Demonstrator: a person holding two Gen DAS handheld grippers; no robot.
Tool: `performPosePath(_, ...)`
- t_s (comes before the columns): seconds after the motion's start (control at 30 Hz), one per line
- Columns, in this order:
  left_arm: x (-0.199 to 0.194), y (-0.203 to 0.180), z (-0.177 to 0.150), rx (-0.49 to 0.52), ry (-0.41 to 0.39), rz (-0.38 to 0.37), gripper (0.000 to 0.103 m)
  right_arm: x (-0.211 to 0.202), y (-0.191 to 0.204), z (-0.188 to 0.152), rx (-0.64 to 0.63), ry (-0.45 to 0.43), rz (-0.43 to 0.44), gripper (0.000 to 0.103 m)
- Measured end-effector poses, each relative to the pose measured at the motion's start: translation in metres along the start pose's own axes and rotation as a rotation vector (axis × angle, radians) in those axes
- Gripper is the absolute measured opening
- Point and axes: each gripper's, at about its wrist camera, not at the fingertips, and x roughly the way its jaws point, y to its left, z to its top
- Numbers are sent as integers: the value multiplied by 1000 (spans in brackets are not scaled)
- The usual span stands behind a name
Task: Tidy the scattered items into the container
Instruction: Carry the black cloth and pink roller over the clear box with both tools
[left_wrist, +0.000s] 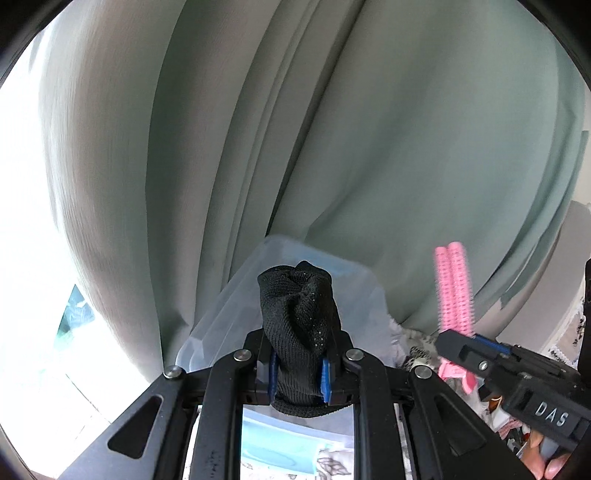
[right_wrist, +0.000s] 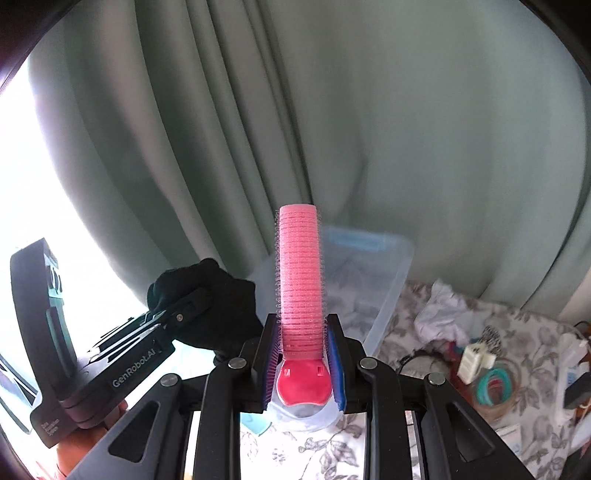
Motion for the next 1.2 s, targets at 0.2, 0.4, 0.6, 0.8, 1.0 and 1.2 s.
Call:
performPosePath(0.2,26,14,-9,-25,42,5,18,38,-7,-10,-1,75,-13,27)
performPosePath(0.4,52,17,-12,-24,73,2,18,68,-11,-12,-2,125,-22,27)
performPosePath(0.6,69,20,-16,-30,102,7,18,91,-16,-16,-11,154,-31,27)
performPosePath(0.8,82,18,-17,-26,122,17,18,102,-15,-18,-14,177,-36,27)
performPosePath(1.0,88,13,-16,-4,121,27,18,98,-7,-20,-11,191,-46,28)
performPosePath(1.2,93,8,-15,12,123,32,25,99,-8,-20,-18,191,-58,28)
